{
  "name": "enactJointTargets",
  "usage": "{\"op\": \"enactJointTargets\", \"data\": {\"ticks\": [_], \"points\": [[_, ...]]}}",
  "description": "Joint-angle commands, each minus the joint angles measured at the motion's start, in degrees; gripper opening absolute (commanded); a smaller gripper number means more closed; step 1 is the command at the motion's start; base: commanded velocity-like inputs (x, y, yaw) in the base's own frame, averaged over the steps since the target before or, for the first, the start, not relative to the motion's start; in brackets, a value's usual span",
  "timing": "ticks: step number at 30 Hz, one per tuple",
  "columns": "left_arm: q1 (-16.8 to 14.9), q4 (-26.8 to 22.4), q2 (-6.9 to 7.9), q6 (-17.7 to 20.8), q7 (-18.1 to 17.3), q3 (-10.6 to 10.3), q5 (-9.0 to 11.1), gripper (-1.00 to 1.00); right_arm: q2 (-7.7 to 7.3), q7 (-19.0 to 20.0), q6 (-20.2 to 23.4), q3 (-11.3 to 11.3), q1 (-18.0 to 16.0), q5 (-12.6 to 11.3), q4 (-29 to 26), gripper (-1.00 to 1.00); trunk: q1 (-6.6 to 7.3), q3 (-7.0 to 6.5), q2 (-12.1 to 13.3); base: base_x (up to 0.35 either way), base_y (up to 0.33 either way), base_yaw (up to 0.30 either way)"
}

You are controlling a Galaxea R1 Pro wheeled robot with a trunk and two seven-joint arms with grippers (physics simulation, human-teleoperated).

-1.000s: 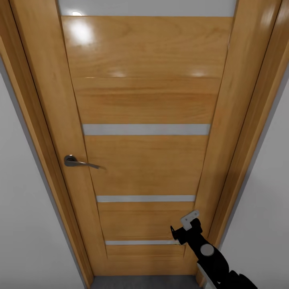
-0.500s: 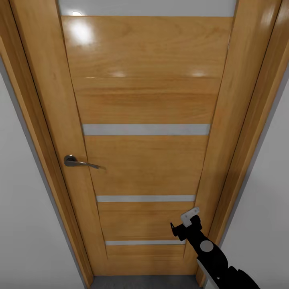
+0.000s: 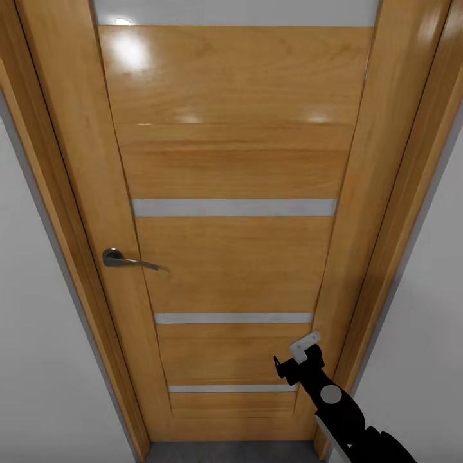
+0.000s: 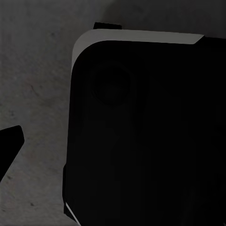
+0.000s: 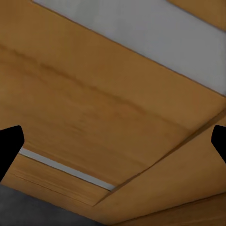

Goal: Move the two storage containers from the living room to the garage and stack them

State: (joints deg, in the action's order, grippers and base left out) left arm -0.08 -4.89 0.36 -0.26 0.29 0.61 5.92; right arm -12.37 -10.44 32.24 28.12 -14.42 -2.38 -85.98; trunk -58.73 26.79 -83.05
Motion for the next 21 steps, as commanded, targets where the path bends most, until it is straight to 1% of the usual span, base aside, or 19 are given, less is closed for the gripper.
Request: {"op": "enactJointTargets", "data": {"ticks": [1, 9, 10, 14, 21], "points": [[0.0, 0.0, -0.01, 0.0, 0.0, 0.0, 0.6, 1.0, -0.05, -0.5, 0.3, 0.2, -0.1, -0.3, -0.1, 1.0, 0.0, 0.06, 0.0, 0.0, 0.0, 0.0], [0.0, 0.0, -0.01, 0.0, 0.1, 0.0, 0.6, 1.0, -0.02, -0.5, 0.2, 0.2, -0.1, -0.2, -0.1, 1.0, 0.0, 0.06, 0.0, 0.0, 0.0, 0.0], [0.0, 0.0, 0.02, 0.0, 0.1, 0.0, 0.6, 1.0, 0.11, -1.2, -0.1, 0.2, -0.1, -0.2, -0.1, 1.0, 0.0, 0.06, 0.0, 0.0, 0.0, 0.0], [0.0, 0.0, 0.0, 0.0, 0.1, 0.0, 0.6, 1.0, 0.49, -2.5, 0.2, 0.3, -1.8, -0.1, -0.1, 1.0, 0.0, 0.06, 0.0, 0.0, 0.0, 0.0], [0.0, 0.0, 0.08, 0.0, 0.1, -0.1, 0.6, 1.0, 0.73, -2.7, 0.3, 0.4, -4.1, -0.1, -0.1, 1.0, 0.0, 0.06, 0.0, 0.0, 0.0, 0.0]]}}
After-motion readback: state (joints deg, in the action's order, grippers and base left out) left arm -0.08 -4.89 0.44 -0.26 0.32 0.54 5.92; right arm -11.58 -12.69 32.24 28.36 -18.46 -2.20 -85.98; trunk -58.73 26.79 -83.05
